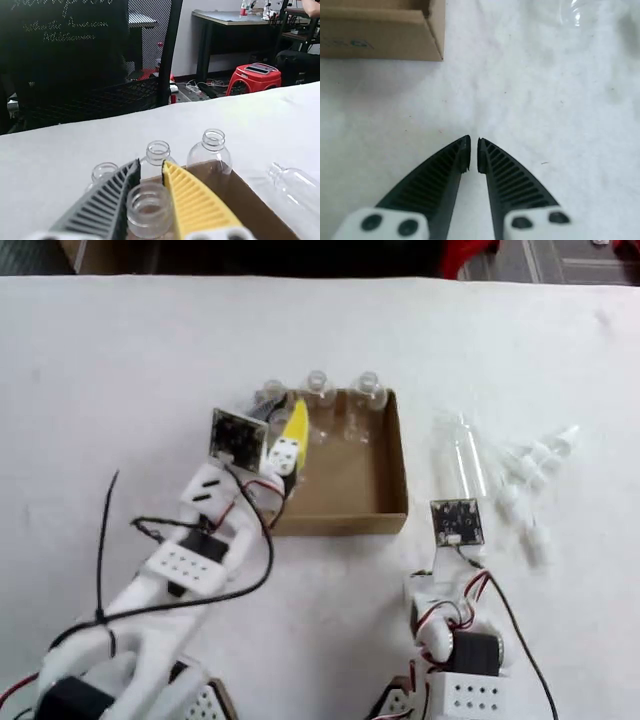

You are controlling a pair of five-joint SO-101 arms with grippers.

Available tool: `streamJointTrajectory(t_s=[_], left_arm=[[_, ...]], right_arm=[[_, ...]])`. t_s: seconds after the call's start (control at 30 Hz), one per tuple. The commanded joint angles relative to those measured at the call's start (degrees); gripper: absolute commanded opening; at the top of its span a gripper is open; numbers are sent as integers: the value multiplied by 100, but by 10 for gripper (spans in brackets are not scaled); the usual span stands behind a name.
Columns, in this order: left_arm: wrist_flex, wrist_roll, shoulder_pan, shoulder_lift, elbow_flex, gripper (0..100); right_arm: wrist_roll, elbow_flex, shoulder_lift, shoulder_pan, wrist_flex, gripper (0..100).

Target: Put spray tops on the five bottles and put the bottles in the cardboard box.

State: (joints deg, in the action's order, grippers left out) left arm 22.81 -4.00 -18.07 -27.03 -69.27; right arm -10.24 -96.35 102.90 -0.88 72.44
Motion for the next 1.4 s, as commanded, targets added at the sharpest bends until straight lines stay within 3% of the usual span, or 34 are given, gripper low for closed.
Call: streamJointTrajectory(t_s=[0.0,1.37], left_arm=[[325,-62,-84,382,246,23],[299,-53,-268,813,-9,28]], right_arm=[[26,-53,31,-48,31,16],[26,-53,31,-48,31,16]])
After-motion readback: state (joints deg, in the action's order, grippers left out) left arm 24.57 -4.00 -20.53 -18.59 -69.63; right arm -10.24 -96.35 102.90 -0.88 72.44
